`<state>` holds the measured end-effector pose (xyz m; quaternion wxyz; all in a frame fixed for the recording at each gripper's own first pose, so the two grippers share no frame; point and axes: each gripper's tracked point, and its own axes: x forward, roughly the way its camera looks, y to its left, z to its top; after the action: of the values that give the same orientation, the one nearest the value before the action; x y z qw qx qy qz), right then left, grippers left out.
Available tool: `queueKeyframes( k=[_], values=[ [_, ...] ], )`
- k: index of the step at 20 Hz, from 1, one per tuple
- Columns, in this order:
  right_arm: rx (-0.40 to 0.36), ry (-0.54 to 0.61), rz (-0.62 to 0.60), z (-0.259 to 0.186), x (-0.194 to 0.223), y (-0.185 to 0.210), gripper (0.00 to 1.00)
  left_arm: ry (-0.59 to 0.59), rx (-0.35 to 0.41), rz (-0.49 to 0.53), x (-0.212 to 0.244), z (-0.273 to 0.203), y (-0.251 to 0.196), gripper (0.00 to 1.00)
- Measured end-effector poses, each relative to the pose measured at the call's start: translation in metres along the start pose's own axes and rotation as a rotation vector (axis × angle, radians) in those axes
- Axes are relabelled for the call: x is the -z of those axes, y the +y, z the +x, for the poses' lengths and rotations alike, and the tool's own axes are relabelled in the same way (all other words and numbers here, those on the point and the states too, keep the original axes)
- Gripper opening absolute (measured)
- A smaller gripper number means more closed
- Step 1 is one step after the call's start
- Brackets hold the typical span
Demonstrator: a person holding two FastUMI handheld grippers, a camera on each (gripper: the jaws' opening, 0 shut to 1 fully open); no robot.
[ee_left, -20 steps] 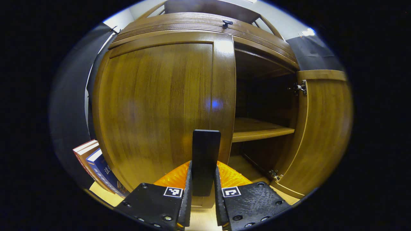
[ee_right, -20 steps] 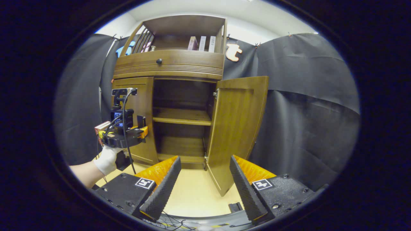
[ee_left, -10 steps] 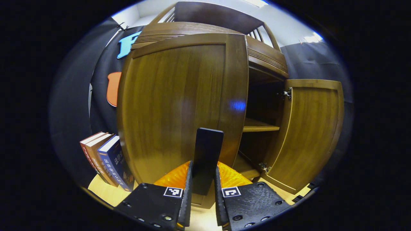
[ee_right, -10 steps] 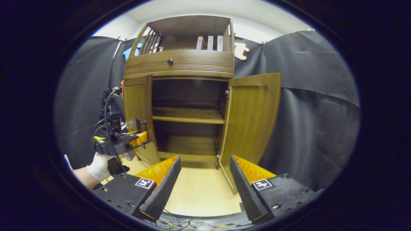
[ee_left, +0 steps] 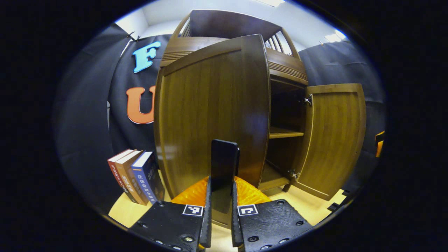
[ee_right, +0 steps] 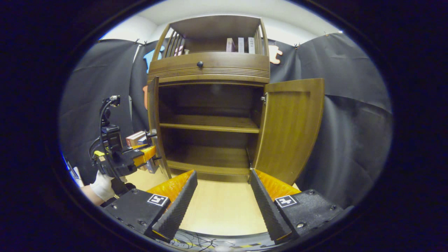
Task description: Open the right door of the double-door shoe cabinet with the right hand, and open the left door with the left hand.
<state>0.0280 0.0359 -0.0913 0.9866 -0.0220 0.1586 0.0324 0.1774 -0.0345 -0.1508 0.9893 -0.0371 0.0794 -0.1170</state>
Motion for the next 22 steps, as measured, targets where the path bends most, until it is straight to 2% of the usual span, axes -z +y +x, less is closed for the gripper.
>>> queueKeyframes(
  k=[4, 5, 6, 11, 13, 14, 15, 16, 22],
  values=[
    [-0.036, 0.005, -0.007, 0.001, 0.003, 0.015, 0.96, -0.005, -0.025, 0.008, 0.001, -0.017, 0.016, 0.21],
    [-0.048, 0.005, -0.009, 0.002, 0.003, 0.02, 1.0, -0.006, -0.032, 0.013, 0.003, -0.018, 0.021, 0.12],
    [-0.059, 0.005, -0.012, 0.002, 0.003, 0.025, 0.96, -0.007, -0.036, 0.019, 0.002, -0.025, 0.026, 0.15],
    [-0.101, 0.004, -0.032, 0.003, 0.003, 0.045, 0.96, -0.012, -0.061, 0.016, 0.004, -0.041, 0.047, 0.15],
    [-0.115, 0.009, -0.034, 0.004, 0.004, 0.051, 1.0, -0.011, -0.094, 0.018, 0.004, -0.047, 0.061, 0.14],
    [-0.123, 0.011, -0.035, 0.004, 0.005, 0.055, 0.96, -0.018, -0.123, 0.01, 0.005, -0.059, 0.069, 0.1],
    [-0.127, 0.011, -0.037, 0.004, 0.005, 0.058, 1.0, -0.016, -0.147, 0.006, 0.006, -0.062, 0.081, 0.05],
    [-0.132, 0.011, -0.039, 0.004, 0.005, 0.059, 0.96, -0.023, -0.164, 0.002, 0.006, -0.061, 0.088, 0.01],
    [-0.151, 0.005, -0.047, 0.004, 0.002, 0.071, 0.96, -0.023, -0.184, -0.006, 0.007, -0.074, 0.129, 0.0]
  ],
)
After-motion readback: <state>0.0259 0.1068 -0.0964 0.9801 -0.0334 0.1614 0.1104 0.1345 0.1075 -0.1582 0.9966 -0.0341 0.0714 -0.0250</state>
